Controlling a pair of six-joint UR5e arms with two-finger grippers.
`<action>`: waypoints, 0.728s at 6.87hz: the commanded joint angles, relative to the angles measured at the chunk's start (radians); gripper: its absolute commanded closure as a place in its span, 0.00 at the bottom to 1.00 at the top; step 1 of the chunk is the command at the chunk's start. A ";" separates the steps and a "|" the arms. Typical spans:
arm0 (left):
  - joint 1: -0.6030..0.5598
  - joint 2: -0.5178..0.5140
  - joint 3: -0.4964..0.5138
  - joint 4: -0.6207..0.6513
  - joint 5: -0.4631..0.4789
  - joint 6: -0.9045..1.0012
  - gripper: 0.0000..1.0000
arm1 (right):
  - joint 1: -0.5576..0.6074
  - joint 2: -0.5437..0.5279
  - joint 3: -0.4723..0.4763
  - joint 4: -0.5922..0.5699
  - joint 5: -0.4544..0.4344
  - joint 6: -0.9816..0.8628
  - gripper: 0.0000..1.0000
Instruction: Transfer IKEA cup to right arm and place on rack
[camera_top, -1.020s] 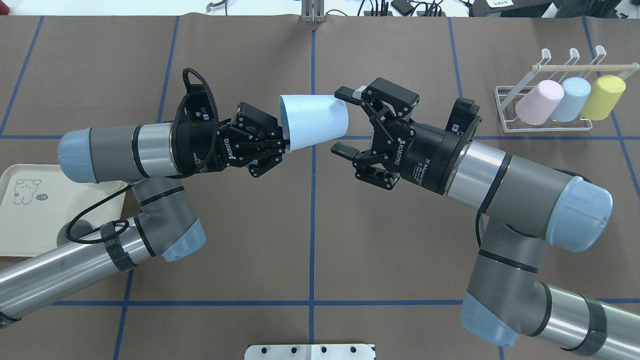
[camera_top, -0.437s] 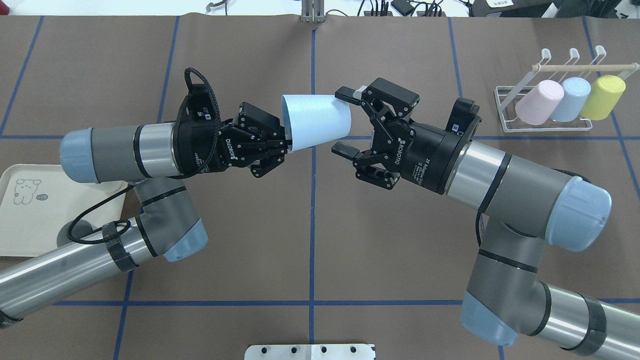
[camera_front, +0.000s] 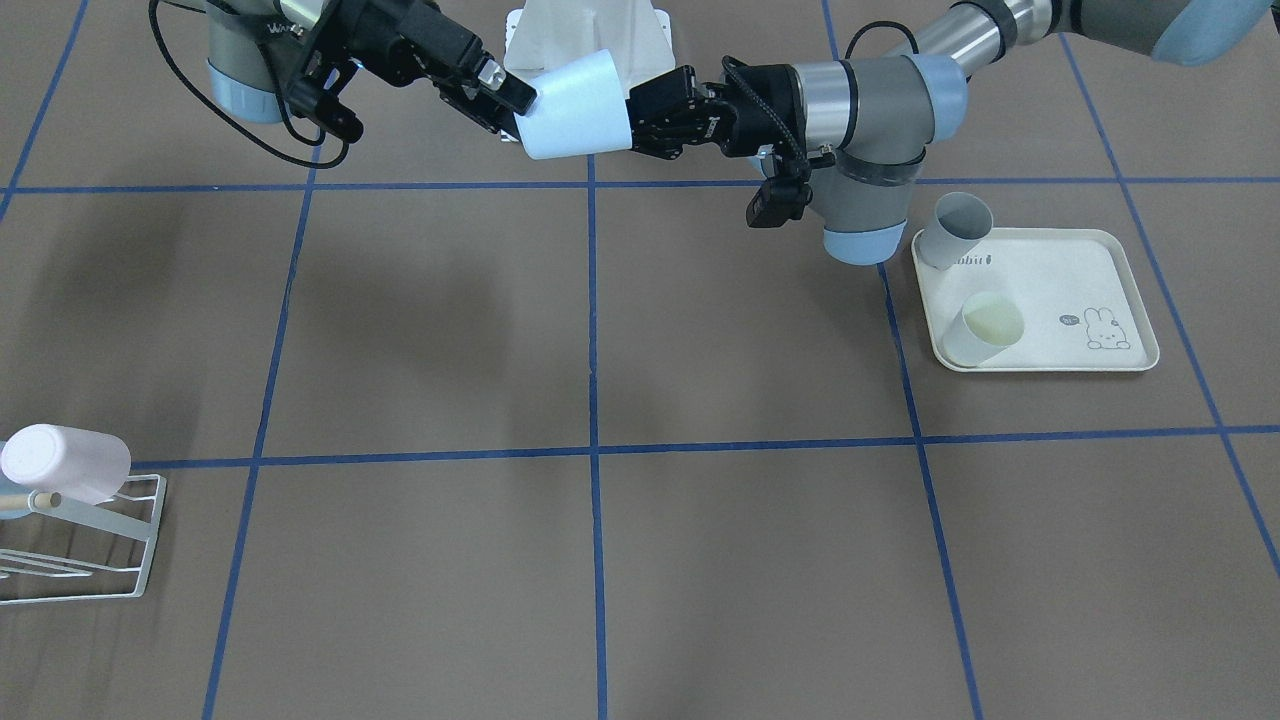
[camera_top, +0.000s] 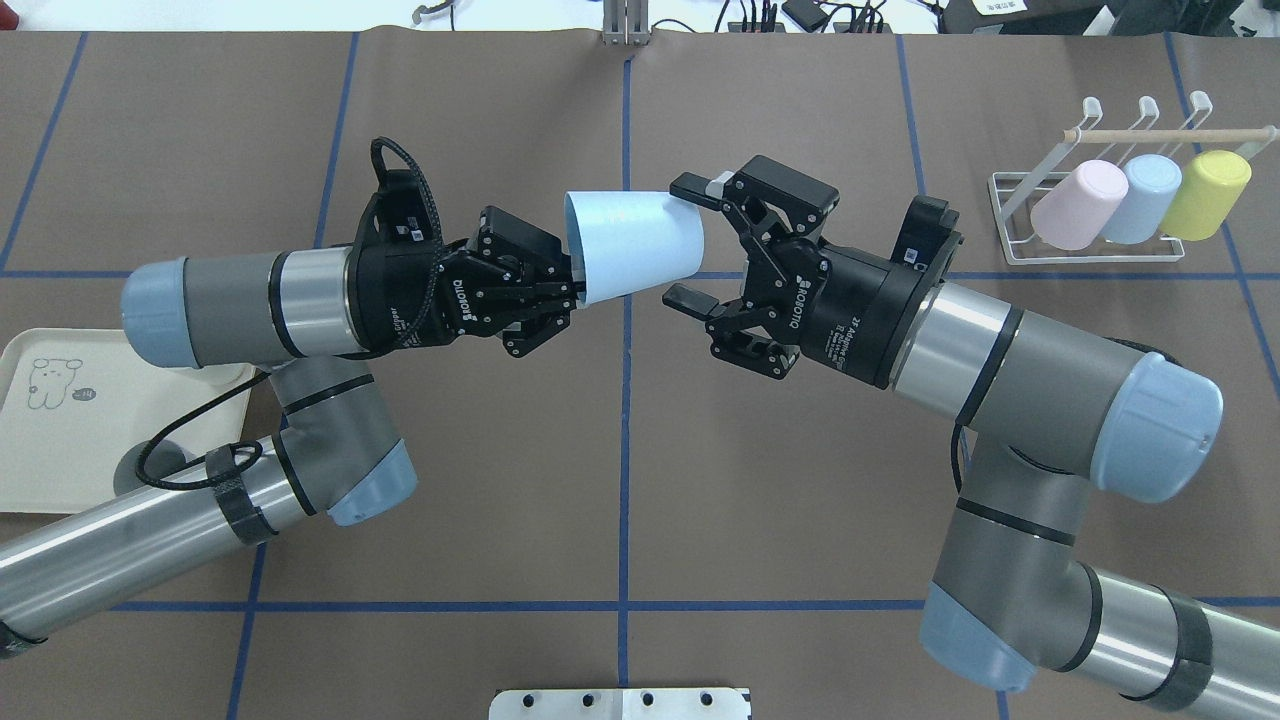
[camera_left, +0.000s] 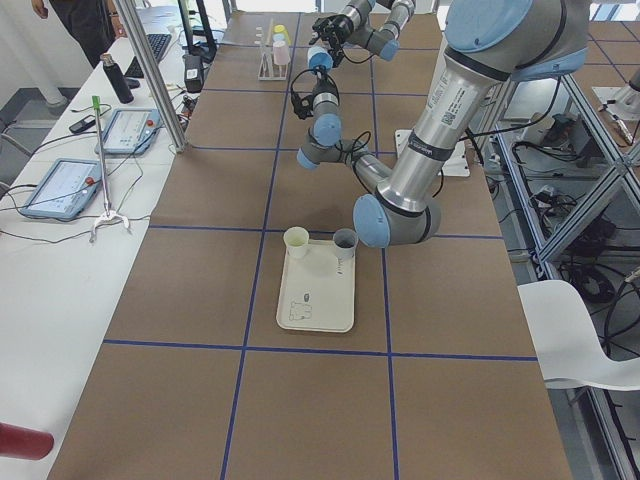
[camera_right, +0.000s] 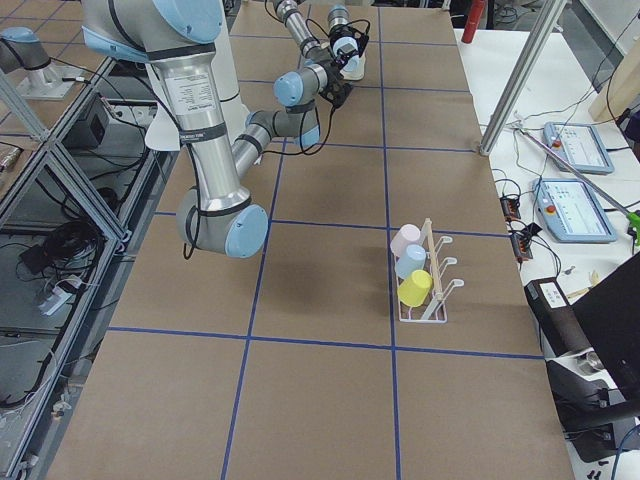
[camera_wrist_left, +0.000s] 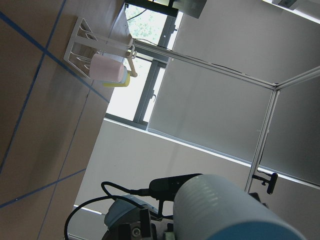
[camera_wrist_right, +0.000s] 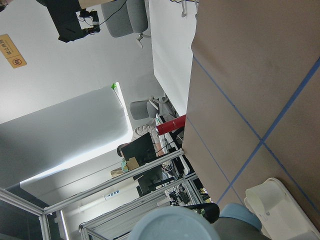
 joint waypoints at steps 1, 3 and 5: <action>0.003 0.000 0.000 0.000 0.002 0.000 1.00 | 0.000 -0.001 0.000 0.000 0.001 0.000 0.02; 0.009 -0.006 0.003 0.002 0.002 0.002 1.00 | 0.002 -0.001 0.000 0.000 0.001 0.000 0.07; 0.012 -0.009 0.006 0.005 0.002 0.003 1.00 | 0.002 -0.002 0.002 0.000 0.000 0.000 0.27</action>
